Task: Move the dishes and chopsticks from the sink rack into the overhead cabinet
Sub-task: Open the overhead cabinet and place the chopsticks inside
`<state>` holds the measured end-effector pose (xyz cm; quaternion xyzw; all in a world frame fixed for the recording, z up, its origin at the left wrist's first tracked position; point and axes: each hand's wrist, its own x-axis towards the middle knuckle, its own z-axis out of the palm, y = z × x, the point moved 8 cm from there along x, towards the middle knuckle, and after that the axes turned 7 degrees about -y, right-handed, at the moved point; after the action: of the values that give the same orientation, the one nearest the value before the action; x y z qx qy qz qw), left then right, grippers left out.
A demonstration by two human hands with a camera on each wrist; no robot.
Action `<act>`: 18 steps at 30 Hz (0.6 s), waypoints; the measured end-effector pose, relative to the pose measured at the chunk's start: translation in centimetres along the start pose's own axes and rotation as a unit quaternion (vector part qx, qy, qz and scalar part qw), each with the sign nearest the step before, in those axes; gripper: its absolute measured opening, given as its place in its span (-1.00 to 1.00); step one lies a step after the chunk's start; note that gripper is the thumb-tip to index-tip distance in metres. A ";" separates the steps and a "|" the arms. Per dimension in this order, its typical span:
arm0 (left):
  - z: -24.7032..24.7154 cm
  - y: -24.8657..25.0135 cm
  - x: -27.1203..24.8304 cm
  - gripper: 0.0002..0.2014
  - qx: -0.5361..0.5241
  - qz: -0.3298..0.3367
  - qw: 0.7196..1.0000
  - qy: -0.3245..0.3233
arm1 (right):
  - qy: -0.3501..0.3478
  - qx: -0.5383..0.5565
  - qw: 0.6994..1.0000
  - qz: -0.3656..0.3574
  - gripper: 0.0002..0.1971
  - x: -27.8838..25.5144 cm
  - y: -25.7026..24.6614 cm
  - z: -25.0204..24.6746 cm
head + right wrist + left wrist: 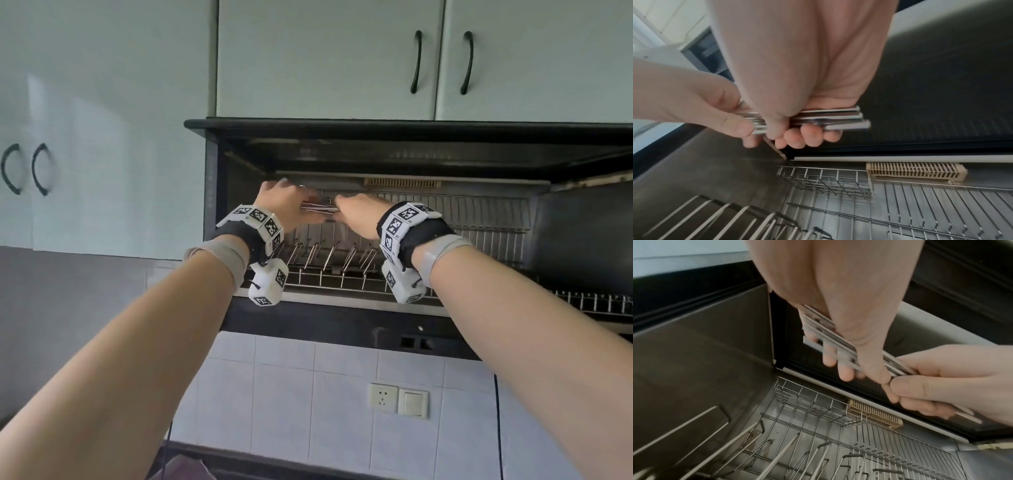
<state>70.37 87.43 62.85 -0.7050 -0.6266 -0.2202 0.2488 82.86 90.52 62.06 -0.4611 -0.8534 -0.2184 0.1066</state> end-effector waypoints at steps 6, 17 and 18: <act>2.0 -3.9 2.6 -0.34 -0.235 -0.140 0.961 0.035 | -0.030 0.047 0.996 0.068 -0.70 3.8 4.4 0.7; 6.5 -8.5 6.4 -0.56 -0.336 -0.246 0.908 -0.034 | 0.015 0.106 0.992 0.066 -0.56 12.4 6.7 2.0; 6.7 -8.6 6.8 -0.56 -0.335 -0.248 0.908 -0.041 | 0.006 0.119 0.991 0.066 -0.56 13.4 7.0 2.3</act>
<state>62.67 97.66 62.48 -0.5775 -0.6802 -0.4423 -0.0906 81.36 104.88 67.06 -0.4990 -0.8406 -0.1100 0.1798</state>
